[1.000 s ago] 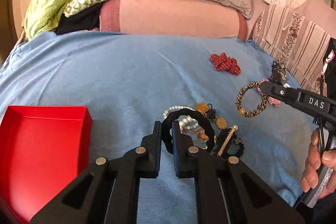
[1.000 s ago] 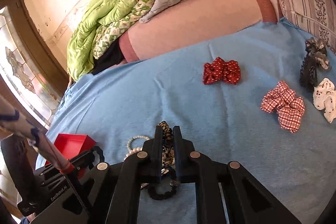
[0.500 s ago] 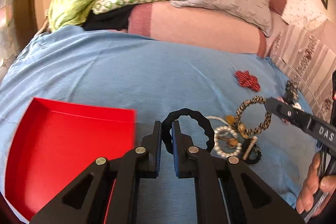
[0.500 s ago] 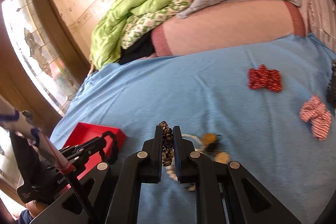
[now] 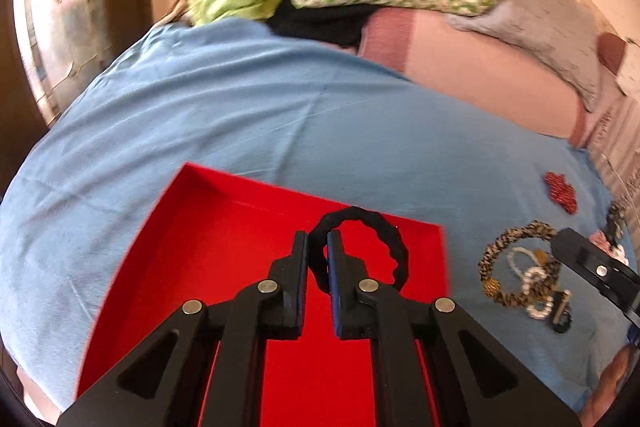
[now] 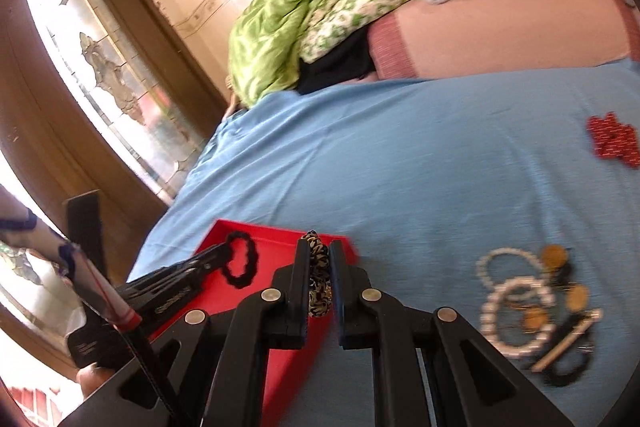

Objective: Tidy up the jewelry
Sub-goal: 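Carry both bracelets into the red box and open both tools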

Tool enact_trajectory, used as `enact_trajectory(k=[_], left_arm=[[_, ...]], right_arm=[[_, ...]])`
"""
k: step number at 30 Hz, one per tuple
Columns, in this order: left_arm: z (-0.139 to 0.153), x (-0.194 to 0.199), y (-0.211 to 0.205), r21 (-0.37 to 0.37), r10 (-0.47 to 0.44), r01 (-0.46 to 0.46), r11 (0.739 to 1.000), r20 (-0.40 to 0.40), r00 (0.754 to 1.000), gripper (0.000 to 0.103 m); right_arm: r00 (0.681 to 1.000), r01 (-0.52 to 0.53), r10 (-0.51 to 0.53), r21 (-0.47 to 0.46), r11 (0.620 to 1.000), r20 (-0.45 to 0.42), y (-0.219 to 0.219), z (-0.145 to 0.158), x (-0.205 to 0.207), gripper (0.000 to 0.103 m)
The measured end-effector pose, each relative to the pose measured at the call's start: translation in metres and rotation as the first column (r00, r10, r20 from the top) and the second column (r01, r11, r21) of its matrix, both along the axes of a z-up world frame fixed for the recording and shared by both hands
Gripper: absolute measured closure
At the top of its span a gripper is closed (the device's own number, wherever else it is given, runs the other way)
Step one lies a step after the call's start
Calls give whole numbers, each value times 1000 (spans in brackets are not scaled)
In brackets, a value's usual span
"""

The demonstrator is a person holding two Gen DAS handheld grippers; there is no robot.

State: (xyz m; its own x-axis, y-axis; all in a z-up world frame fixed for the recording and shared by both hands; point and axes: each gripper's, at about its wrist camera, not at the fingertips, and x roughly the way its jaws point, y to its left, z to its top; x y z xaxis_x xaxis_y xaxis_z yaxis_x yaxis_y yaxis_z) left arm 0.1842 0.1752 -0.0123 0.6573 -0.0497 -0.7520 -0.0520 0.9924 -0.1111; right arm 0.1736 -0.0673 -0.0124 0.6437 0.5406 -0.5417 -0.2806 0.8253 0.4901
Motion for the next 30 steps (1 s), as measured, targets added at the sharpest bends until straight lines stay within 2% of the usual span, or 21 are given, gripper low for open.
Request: enact_trajectory(k=[9,14,21,28,29,30], left_arm=[[-24,19,48,1,102,-102,995,-84,991,94],[-32,27,55,-8,120,-122,993,-113,986,94],[-41,35,55,-38,123,-130,991,-161,979,94],[-41,37,55,-40,137,-145,989,-161,977,93],[-41,36,57,-44,141,-150,988,-162,977,92],[-41,35,58,-47,146,-155,987,-162,976,87]], right_arm=[[993,-98,100,23,995,-59,69,-17,30,93],[986,-130,132,26,991,-104,92,-34,55,92],[979,-113,113,9,994,-169,92,-57,70,92],[978,-103,91,-50,993,-190,91,-66,71,91],[978,-104,92,-53,993,-187,91,-66,70,91],[979,-103,90,-63,993,-183,91,-64,70,90]])
